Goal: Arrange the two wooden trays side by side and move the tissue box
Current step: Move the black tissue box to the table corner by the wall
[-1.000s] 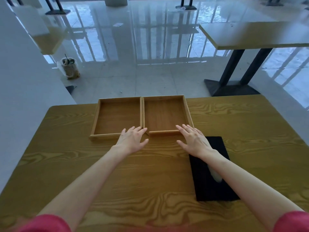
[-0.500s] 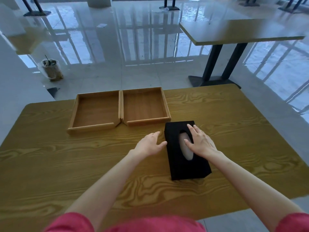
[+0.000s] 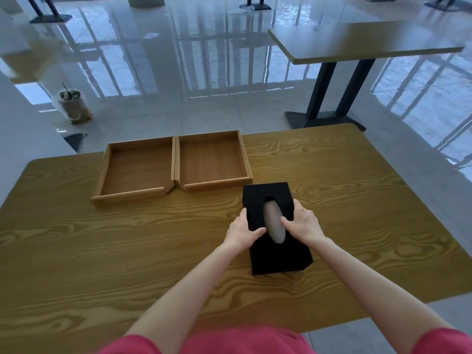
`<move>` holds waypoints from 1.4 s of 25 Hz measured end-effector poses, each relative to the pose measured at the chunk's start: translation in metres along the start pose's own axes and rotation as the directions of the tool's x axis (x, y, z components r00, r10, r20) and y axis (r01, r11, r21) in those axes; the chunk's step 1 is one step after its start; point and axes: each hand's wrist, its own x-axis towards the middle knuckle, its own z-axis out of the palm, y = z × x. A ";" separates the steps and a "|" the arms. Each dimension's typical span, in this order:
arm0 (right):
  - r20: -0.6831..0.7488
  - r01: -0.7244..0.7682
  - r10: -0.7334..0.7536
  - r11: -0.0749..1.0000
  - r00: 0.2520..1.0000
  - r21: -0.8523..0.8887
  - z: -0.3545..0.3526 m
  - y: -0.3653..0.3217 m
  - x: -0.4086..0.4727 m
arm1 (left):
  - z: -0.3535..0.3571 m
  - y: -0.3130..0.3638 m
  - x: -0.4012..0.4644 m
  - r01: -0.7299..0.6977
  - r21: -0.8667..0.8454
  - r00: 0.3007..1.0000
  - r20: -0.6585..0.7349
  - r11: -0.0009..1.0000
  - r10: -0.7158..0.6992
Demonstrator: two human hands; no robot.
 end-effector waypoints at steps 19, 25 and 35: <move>0.054 0.094 -0.094 0.996 0.994 -0.005 0.085 -0.119 -0.034 | -0.094 -0.080 -0.039 0.172 0.167 0.939 -0.325 0.971 -0.110; 0.005 0.206 -0.208 0.965 0.978 -0.162 0.090 -0.143 -0.028 | -0.148 -0.104 -0.049 0.038 0.361 0.973 -0.227 0.932 0.049; 0.243 0.102 -0.123 0.990 0.962 0.096 0.098 -0.144 -0.021 | -0.187 -0.120 -0.037 -0.204 0.429 0.978 0.118 0.880 0.170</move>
